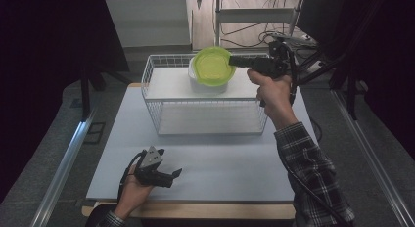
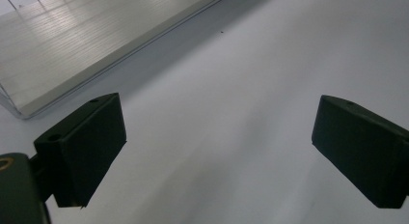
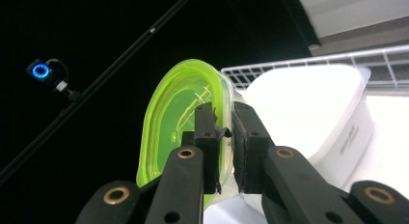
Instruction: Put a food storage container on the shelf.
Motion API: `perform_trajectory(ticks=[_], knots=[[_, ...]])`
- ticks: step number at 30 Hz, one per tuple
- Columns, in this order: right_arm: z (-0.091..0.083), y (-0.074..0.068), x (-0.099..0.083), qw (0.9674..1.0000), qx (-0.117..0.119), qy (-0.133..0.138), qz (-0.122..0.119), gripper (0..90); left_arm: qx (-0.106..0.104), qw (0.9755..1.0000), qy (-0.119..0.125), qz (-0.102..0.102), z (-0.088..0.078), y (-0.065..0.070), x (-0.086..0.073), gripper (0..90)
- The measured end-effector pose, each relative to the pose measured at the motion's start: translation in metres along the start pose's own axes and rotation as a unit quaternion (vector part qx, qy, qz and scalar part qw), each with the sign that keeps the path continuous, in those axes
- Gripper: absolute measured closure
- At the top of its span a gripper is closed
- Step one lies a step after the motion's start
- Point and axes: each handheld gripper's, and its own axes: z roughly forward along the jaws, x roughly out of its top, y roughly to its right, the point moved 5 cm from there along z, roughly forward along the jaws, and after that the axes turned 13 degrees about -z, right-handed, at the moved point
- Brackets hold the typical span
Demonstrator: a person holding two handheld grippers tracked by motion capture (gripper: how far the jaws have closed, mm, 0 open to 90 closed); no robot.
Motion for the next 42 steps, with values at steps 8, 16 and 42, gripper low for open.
perform_trajectory(ticks=[8, 16, 42], knots=[[0.017, 0.008, 0.012, 0.9996, -0.028, 0.010, 0.005, 81.8, 0.000, 1.0000, -0.001, 0.003, 0.000, 0.000, 0.000, 4.8], [0.029, 0.019, 0.016, 0.9983, -0.055, 0.016, 0.013, 81.7, -0.001, 1.0000, -0.003, 0.005, 0.000, 0.000, 0.000, 4.9], [0.043, 0.028, 0.018, 0.9885, -0.151, -0.008, 0.003, 71.7, -0.003, 0.9999, -0.007, 0.011, 0.001, 0.002, -0.001, 4.9]])
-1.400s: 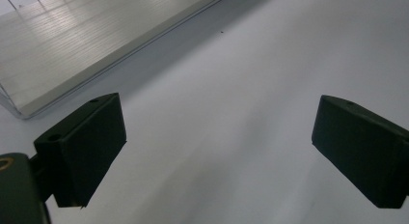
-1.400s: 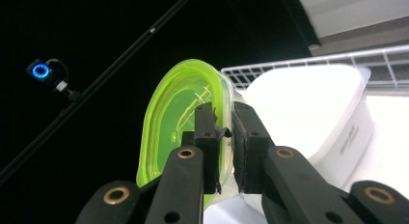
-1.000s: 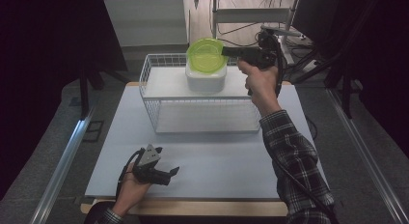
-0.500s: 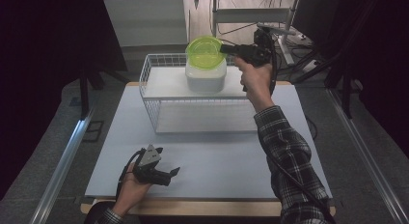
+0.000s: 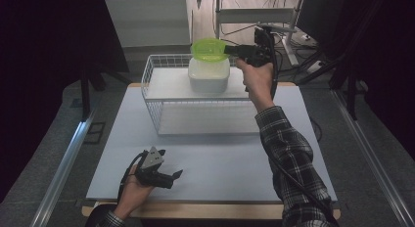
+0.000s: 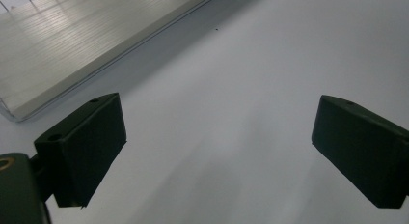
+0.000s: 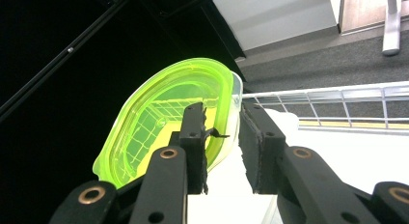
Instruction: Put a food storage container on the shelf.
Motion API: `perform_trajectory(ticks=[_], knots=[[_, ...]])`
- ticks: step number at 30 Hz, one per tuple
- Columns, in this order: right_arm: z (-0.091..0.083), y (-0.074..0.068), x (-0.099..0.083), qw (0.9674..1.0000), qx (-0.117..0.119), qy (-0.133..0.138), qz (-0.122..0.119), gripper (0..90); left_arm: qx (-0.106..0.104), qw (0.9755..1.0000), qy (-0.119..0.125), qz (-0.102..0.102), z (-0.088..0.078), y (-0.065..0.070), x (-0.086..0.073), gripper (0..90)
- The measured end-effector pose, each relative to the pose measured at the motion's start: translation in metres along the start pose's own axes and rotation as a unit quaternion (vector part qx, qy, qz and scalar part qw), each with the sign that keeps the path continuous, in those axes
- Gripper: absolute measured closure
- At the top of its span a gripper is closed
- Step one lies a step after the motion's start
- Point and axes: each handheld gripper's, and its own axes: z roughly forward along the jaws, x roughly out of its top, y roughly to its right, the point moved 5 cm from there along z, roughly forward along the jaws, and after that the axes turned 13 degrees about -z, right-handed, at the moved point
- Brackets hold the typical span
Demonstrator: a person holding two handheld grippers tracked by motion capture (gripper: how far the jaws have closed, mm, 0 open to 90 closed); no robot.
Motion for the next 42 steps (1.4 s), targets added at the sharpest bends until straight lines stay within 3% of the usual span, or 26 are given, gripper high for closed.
perform_trajectory(ticks=[12, 24, 33, 42], knots=[[-0.002, 0.000, 0.002, 0.9998, 0.015, 0.013, 0.003, 58.4, 0.000, 1.0000, 0.000, 0.001, 0.000, 0.000, 0.000, 4.9], [-0.015, 0.009, -0.004, 0.9978, 0.039, 0.025, -0.047, 37.7, 0.000, 1.0000, -0.001, 0.002, 0.001, 0.001, 0.000, 4.8], [-0.022, 0.017, -0.017, 0.9967, 0.040, 0.014, -0.069, 30.8, -0.001, 1.0000, -0.002, 0.001, 0.001, 0.001, 0.000, 4.9], [-0.028, 0.016, -0.029, 0.9950, 0.039, 0.001, -0.092, 25.5, -0.001, 1.0000, -0.003, 0.000, 0.002, 0.001, -0.001, 4.8]])
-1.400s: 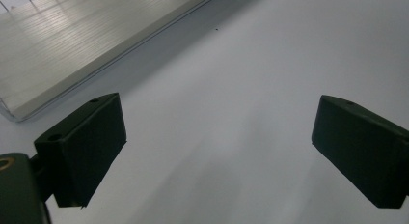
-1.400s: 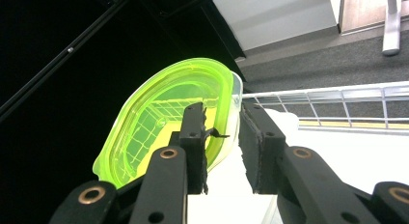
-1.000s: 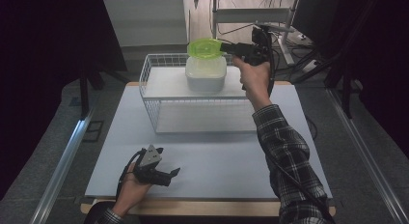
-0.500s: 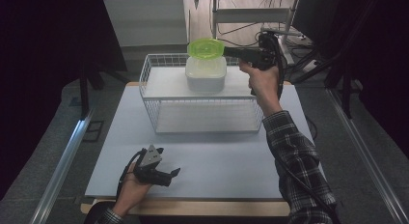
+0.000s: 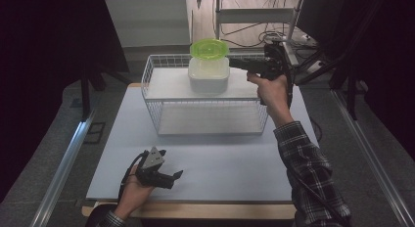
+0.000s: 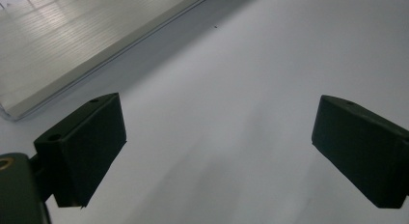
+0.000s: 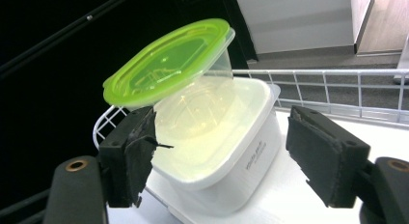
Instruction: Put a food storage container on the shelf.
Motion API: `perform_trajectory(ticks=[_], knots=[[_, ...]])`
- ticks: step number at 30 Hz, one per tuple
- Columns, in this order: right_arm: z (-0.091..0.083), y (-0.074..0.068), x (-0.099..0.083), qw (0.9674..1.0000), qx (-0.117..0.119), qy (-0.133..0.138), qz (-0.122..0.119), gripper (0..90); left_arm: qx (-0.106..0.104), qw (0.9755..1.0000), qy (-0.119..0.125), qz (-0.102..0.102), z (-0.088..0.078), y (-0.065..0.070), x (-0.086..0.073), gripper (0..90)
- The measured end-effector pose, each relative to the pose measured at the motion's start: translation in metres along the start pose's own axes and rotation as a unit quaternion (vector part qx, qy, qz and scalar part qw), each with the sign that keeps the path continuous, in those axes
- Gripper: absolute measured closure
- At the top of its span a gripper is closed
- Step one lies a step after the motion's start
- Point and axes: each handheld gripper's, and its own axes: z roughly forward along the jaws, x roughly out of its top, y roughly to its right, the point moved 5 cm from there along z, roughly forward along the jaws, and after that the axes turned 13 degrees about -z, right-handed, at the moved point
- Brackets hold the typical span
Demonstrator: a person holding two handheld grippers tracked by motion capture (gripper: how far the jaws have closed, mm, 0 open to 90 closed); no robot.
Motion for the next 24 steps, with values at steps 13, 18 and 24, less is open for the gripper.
perform_trajectory(ticks=[13, 18, 24], knots=[[-0.008, -0.012, -0.021, 0.9992, 0.014, -0.021, -0.030, 19.1, -0.002, 1.0000, 0.002, -0.003, 0.000, 0.000, 0.000, 4.8], [-0.011, -0.017, -0.029, 0.9986, 0.020, -0.030, -0.039, 17.3, -0.005, 1.0000, 0.004, -0.006, 0.000, 0.000, 0.000, 4.8], [-0.015, -0.023, -0.037, 0.9972, 0.016, -0.033, -0.065, 14.5, -0.005, 1.0000, 0.003, -0.007, 0.001, 0.000, 0.000, 4.8]])
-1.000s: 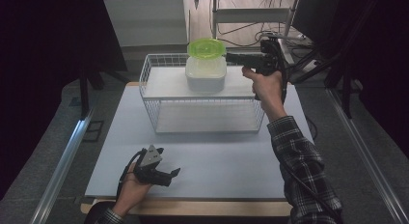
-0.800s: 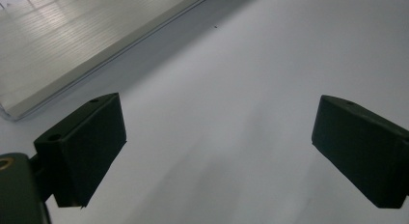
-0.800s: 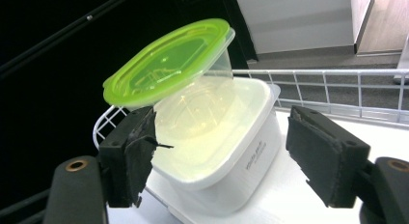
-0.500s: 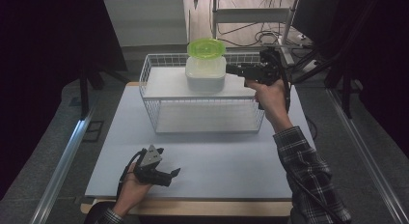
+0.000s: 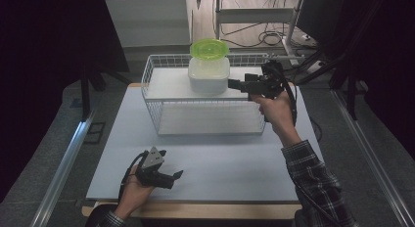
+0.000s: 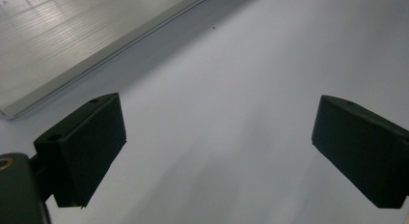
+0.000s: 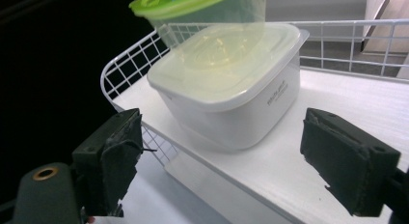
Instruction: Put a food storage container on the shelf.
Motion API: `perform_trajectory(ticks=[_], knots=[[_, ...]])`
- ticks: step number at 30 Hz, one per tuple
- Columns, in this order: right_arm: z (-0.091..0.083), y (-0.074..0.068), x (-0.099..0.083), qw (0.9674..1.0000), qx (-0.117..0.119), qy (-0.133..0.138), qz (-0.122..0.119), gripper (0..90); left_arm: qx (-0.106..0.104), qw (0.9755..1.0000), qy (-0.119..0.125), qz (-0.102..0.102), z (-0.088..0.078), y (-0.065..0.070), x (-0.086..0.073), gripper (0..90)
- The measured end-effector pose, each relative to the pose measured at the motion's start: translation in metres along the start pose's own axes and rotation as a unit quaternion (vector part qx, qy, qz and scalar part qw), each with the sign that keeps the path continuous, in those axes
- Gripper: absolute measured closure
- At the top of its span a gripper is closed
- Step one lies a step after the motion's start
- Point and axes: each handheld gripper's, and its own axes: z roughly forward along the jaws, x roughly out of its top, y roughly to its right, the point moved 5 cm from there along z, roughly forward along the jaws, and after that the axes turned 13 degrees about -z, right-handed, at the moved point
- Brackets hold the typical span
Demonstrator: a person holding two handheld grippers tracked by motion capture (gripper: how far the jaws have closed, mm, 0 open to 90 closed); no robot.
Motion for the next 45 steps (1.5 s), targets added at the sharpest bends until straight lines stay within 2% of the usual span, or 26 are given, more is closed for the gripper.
perform_trajectory(ticks=[10, 22, 30, 37, 40, 45], knots=[[0.000, -0.009, -0.018, 0.9995, -0.002, -0.009, -0.029, 10.2, 0.001, 1.0000, -0.003, -0.001, 0.000, 0.000, 0.000, 4.8], [-0.004, -0.014, -0.041, 0.9991, -0.008, -0.006, -0.041, 8.2, 0.002, 1.0000, -0.004, -0.001, 0.001, 0.000, -0.001, 4.8], [-0.006, -0.018, -0.060, 0.9992, -0.010, -0.010, -0.038, 6.7, 0.003, 1.0000, -0.004, 0.000, 0.001, 0.000, -0.001, 4.8], [-0.006, -0.019, -0.076, 0.9986, -0.016, -0.016, -0.048, 5.2, 0.002, 1.0000, -0.003, 0.001, 0.001, 0.000, -0.001, 4.7], [-0.007, -0.021, -0.079, 0.9975, -0.021, -0.025, -0.062, 3.2, 0.000, 1.0000, -0.002, 0.000, 0.001, 0.000, -0.001, 4.6], [-0.010, -0.026, -0.084, 0.9970, -0.024, -0.021, -0.070, 0.2, -0.011, 0.9999, 0.005, -0.007, 0.000, -0.001, 0.000, 4.3]])
